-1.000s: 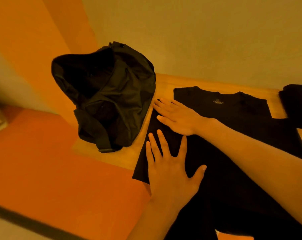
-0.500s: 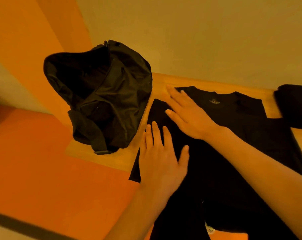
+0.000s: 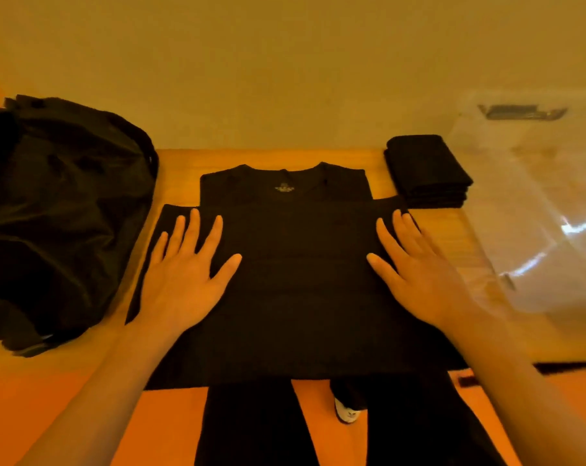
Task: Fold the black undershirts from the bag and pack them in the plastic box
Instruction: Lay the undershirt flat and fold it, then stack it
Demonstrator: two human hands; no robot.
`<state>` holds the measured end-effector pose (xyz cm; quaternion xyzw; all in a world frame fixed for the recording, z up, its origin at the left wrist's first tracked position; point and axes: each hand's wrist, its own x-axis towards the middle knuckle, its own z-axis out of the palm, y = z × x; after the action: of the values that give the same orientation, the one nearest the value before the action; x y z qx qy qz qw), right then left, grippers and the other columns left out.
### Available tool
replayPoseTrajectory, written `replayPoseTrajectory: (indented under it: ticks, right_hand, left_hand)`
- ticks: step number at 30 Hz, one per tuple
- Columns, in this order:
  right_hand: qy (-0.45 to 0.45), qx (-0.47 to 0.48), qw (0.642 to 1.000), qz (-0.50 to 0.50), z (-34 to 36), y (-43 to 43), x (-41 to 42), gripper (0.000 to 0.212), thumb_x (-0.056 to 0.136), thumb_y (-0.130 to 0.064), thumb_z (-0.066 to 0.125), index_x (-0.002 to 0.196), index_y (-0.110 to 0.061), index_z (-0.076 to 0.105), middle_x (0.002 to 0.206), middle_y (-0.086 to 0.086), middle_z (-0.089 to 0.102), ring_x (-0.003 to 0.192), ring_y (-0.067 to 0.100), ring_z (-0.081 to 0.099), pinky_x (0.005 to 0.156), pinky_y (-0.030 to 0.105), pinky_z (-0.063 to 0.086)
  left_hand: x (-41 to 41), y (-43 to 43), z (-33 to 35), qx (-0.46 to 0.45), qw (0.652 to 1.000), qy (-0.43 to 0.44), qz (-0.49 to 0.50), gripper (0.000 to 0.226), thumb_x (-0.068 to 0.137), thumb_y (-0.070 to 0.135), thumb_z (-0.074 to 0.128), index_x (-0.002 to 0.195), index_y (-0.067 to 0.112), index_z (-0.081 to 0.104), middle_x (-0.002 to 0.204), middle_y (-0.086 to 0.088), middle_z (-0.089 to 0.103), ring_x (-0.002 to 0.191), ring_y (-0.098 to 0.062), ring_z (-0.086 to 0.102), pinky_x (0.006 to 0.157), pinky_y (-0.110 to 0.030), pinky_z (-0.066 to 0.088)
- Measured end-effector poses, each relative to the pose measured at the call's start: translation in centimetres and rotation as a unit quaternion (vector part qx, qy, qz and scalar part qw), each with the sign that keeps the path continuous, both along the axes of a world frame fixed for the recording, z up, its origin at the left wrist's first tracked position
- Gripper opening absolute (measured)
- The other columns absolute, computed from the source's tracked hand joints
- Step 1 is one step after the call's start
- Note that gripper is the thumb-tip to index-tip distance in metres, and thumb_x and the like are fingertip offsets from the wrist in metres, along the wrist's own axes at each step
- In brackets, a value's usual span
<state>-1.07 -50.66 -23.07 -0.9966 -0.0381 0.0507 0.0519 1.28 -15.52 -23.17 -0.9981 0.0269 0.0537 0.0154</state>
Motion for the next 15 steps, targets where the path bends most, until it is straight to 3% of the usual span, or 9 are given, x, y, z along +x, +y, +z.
replayPoseTrajectory:
  ticks: [3, 6, 9, 11, 15]
  right_hand:
    - [0.016, -0.016, 1.000, -0.001, 0.3, 0.2, 0.1, 0.079, 0.090, -0.070, -0.007, 0.158, -0.031, -0.011, 0.167, 0.001, -0.017, 0.150, 0.014, -0.024, 0.123, 0.037, -0.011]
    - [-0.040, 0.037, 0.998, 0.014, 0.8, 0.2, -1.1, 0.081, 0.092, -0.071, -0.009, 0.160, -0.029, 0.003, 0.169, 0.005, -0.001, 0.154, 0.016, -0.014, 0.124, 0.038, -0.009]
    - [-0.129, 0.070, 0.989, 0.007, 0.8, 0.4, -4.0, 0.070, 0.102, -0.061, 0.016, 0.154, -0.020, 0.038, 0.162, 0.007, 0.031, 0.154, 0.018, 0.016, 0.126, 0.040, 0.008]
    - [-0.141, 0.075, 0.987, -0.017, 0.3, 0.3, -6.3, 0.063, 0.102, -0.054, 0.027, 0.146, -0.016, 0.051, 0.157, 0.009, 0.042, 0.151, 0.019, 0.026, 0.125, 0.042, 0.018]
    - [-0.096, 0.011, 0.995, -0.025, -1.0, -0.2, -9.4, 0.068, 0.104, -0.057, 0.019, 0.156, -0.015, 0.034, 0.163, 0.009, 0.029, 0.154, 0.021, 0.017, 0.125, 0.045, 0.016]
  left_hand:
    - [0.0, -0.1, 0.5, 0.009, 1.000, 0.018, 0.016, 0.087, 0.085, 0.080, -0.007, 0.160, 0.037, -0.008, 0.169, -0.008, -0.014, 0.155, -0.023, -0.015, 0.127, -0.043, -0.002]
    - [0.0, -2.1, 1.5, -0.025, 0.999, -0.015, 0.027, 0.087, 0.091, 0.078, 0.003, 0.163, 0.030, 0.010, 0.170, -0.011, -0.003, 0.156, -0.029, -0.008, 0.126, -0.046, 0.001]
    - [-0.1, -7.1, 2.5, -0.100, 0.983, -0.101, -0.113, 0.072, 0.102, 0.061, 0.011, 0.158, 0.020, 0.031, 0.168, -0.007, 0.017, 0.156, -0.025, 0.007, 0.127, -0.045, 0.011]
    - [0.4, -11.2, 2.7, -0.141, 0.956, -0.067, -0.250, 0.067, 0.103, 0.056, 0.011, 0.159, 0.023, 0.027, 0.169, 0.000, 0.012, 0.157, -0.017, 0.004, 0.128, -0.040, 0.011]
    - [3.6, -17.7, 2.8, -0.095, 0.912, -0.001, -0.399, 0.061, 0.106, 0.050, 0.017, 0.162, 0.024, 0.012, 0.169, 0.005, -0.004, 0.155, -0.011, -0.010, 0.124, -0.027, -0.007]
